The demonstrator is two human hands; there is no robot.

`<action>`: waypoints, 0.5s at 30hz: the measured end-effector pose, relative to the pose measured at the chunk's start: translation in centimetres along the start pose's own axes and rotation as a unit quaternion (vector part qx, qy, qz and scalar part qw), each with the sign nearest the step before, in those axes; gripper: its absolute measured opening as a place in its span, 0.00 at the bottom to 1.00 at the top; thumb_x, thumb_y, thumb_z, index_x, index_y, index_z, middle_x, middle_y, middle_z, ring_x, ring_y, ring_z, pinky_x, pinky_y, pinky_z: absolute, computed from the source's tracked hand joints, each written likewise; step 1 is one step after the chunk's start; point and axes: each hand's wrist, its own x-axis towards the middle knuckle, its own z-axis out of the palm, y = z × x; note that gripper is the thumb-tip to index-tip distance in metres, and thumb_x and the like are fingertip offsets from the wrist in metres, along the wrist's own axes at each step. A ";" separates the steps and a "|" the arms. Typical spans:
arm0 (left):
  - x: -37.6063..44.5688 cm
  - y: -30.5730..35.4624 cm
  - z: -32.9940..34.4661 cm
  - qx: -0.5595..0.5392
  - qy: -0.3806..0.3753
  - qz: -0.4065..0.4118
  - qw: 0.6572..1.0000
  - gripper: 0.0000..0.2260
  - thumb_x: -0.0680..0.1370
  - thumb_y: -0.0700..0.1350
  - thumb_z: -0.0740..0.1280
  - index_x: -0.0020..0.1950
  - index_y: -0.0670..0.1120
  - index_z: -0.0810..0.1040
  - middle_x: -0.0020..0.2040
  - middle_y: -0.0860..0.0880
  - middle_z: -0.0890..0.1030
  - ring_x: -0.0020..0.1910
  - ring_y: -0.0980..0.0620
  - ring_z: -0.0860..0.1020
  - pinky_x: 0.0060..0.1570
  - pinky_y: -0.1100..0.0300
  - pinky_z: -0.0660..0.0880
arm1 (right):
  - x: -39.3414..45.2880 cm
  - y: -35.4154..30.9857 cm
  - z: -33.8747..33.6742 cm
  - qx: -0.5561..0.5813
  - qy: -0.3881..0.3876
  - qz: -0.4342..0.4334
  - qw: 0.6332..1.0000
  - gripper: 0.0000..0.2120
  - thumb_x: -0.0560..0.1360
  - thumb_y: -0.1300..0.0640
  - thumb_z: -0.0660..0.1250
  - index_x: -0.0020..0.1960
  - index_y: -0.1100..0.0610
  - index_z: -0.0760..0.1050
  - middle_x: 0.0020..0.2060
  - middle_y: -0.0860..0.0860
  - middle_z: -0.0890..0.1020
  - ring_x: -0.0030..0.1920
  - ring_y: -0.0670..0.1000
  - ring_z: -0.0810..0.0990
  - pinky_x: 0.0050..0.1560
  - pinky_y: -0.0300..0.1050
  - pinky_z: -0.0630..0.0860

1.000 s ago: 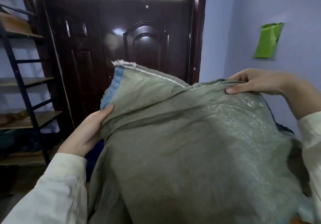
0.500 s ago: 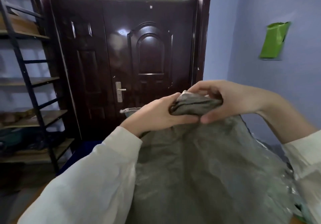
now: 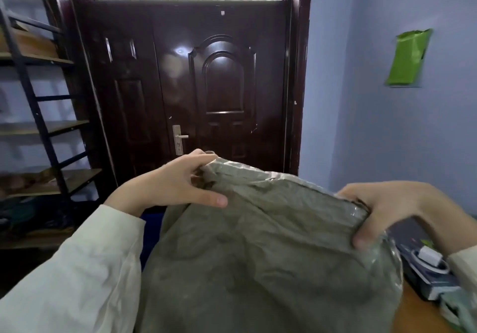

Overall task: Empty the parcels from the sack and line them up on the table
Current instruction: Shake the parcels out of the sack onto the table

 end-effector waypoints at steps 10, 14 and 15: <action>-1.2 -0.5 3.1 -0.472 0.081 0.154 0.864 0.24 0.48 0.40 0.77 0.42 0.55 0.84 0.42 0.54 0.85 0.41 0.55 0.84 0.37 0.61 0.80 | 5.9 2.6 0.1 0.031 0.235 -0.146 0.961 0.29 0.62 0.46 0.78 0.61 0.42 0.74 0.69 0.46 0.68 0.69 0.45 0.68 0.65 0.45 0.70; 0.7 0.7 3.6 -0.596 0.029 0.266 0.757 0.21 0.68 0.33 0.62 0.62 0.35 0.70 0.58 0.33 0.75 0.59 0.35 0.74 0.63 0.42 0.68 | 9.7 1.4 1.9 0.174 0.190 -0.193 0.947 0.46 0.59 0.45 0.79 0.71 0.44 0.59 0.68 0.48 0.69 0.69 0.49 0.69 0.64 0.50 0.73; 1.0 0.4 3.2 -0.585 0.084 0.258 0.764 0.23 0.68 0.34 0.59 0.64 0.34 0.68 0.60 0.33 0.75 0.61 0.35 0.72 0.65 0.44 0.66 | 10.2 1.0 2.1 0.237 0.175 -0.191 0.936 0.48 0.57 0.45 0.80 0.70 0.44 0.59 0.65 0.47 0.71 0.65 0.47 0.73 0.60 0.45 0.75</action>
